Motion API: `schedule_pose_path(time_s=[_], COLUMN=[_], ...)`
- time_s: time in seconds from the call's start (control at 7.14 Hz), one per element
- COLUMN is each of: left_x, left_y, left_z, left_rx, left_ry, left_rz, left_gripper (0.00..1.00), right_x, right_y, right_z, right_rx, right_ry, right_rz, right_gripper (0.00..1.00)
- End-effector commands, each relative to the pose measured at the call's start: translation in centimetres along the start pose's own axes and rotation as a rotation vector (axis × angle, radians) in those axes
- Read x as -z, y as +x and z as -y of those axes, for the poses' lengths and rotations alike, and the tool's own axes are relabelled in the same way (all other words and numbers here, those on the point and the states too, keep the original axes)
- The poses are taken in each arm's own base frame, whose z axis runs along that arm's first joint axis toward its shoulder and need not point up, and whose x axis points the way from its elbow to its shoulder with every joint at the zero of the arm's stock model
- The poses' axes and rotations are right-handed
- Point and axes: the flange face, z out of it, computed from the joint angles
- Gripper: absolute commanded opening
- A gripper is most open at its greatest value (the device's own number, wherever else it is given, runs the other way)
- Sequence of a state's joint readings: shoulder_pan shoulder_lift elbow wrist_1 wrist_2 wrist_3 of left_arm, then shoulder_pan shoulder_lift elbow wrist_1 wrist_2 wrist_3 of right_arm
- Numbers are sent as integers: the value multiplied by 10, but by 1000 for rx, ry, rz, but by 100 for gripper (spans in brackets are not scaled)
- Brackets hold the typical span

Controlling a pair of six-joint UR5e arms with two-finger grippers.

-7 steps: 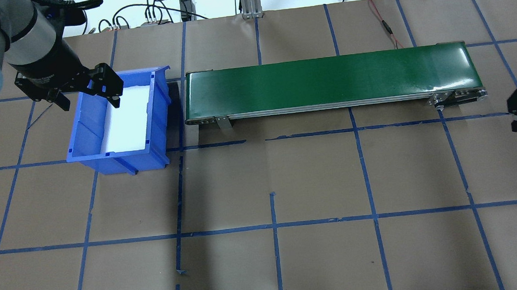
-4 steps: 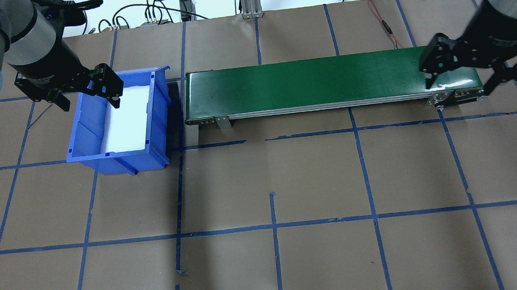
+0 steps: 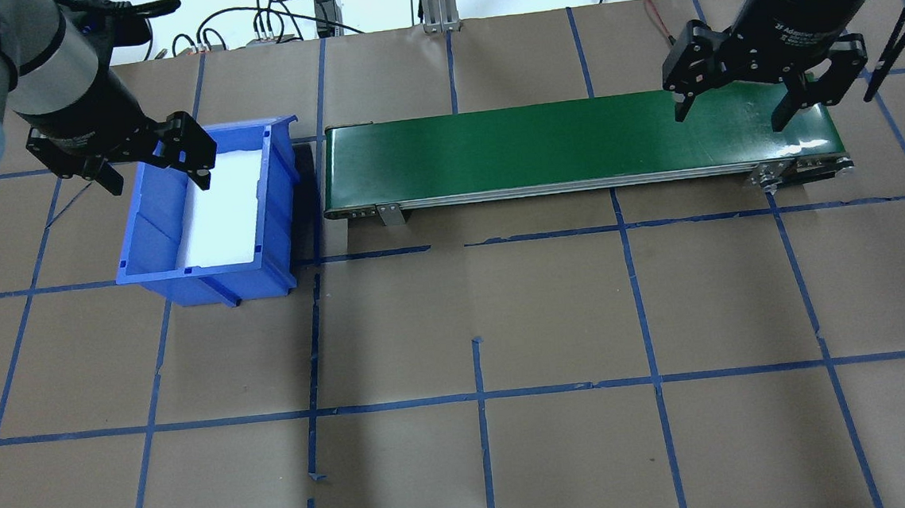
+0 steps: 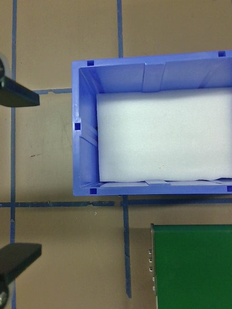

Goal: Move block left to right into plate

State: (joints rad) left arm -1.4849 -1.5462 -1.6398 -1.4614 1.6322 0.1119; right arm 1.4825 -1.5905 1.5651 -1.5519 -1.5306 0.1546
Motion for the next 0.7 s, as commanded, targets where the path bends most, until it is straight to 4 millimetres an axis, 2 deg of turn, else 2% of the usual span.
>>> schedule_pose_path(time_s=[0.0,0.28,0.56], left_x=[-1,-1,-1], left_y=[0,0,0], left_z=[0,0,0], left_rx=[0,-2,-2], left_ry=[-2,-2,-2], left_rz=[0,-2,-2], left_gripper=[100,100,100], right_x=[-1,-4,-5], right_y=[0,-20,-21], right_z=[-1,-10,-4], right_rx=[2,66,65], right_ry=[-4,1,1], right_rz=[-10,-28,-39], right_gripper=[100,100,100])
